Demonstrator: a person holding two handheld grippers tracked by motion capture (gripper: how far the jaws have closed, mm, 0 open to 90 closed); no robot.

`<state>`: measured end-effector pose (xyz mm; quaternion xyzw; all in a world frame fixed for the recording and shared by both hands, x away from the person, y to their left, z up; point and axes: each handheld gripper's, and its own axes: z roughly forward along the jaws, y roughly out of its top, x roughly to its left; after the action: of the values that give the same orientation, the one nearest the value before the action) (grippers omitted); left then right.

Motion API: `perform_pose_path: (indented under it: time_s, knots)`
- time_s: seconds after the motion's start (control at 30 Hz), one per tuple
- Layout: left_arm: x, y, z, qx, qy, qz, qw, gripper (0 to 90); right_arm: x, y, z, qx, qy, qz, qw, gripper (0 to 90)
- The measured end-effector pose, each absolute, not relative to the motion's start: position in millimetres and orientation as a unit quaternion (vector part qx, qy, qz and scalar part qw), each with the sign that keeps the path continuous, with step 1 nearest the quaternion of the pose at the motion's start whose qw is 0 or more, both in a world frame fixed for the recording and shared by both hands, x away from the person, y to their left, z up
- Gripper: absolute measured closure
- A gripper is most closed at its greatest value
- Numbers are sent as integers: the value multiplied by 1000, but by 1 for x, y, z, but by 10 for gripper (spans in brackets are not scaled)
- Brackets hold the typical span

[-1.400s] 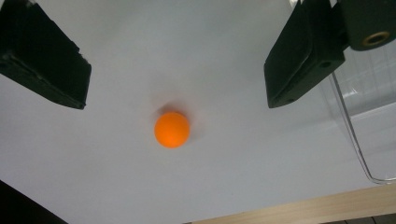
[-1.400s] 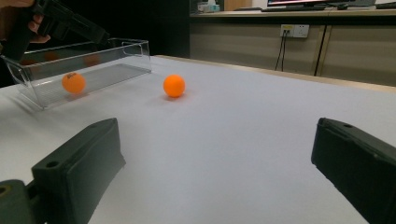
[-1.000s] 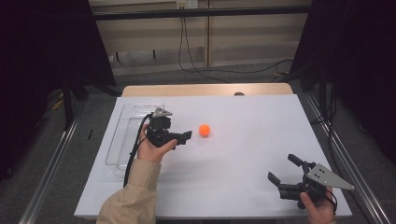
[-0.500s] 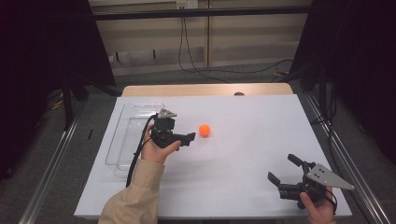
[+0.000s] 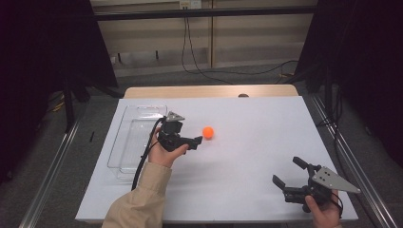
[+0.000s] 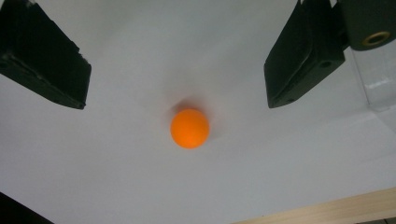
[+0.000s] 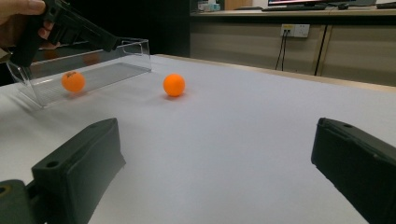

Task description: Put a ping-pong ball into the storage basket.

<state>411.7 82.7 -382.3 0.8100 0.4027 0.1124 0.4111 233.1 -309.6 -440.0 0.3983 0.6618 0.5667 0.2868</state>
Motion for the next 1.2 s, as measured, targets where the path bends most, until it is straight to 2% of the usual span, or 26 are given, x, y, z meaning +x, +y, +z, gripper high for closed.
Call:
perform_pose_path:
  time_s: [1.2]
  knots:
    - [413,59,-400,821,392,117,399,71,234,-309,-440,399,662,567,286,12]
